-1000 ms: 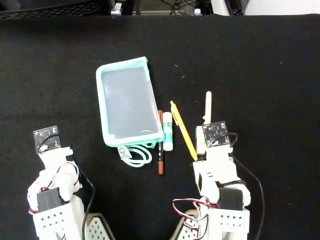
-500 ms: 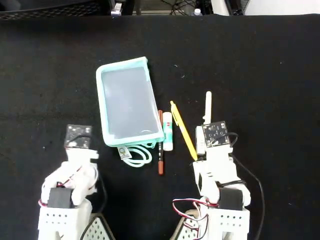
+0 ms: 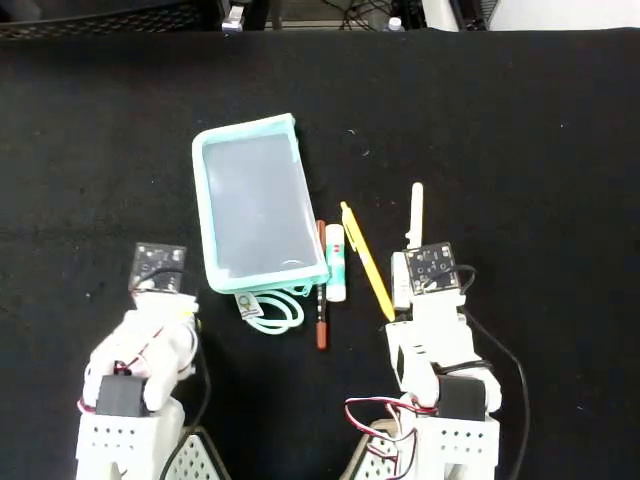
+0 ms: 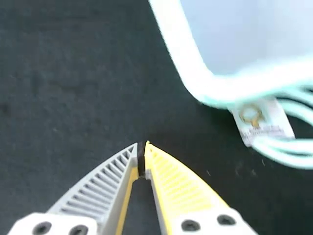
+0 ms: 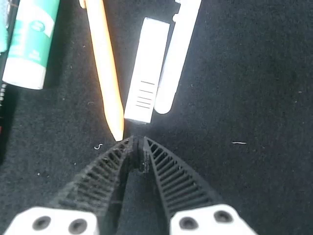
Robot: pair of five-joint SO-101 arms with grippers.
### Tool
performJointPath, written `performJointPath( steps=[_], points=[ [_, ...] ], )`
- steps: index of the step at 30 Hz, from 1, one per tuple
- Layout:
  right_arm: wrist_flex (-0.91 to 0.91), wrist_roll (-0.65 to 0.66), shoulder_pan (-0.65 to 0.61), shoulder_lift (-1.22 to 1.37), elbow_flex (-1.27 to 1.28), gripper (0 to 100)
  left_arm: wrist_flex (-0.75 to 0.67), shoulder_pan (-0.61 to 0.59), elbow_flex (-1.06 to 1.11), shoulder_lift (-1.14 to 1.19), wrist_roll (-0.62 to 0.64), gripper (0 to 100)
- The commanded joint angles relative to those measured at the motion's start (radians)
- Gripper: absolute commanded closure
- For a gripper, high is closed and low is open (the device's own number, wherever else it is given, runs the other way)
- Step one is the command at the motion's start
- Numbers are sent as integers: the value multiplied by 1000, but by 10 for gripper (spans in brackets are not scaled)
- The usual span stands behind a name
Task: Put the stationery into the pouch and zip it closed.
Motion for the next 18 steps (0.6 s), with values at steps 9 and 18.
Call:
performJointPath(
  steps=[9,18],
  points=[
    [-60,331,-100,-35,-35,983,-49,-50,12,5,-2,705],
    [-15,301,-285,54,-351,841,-41,-50,12,2,-6,783]
  ],
)
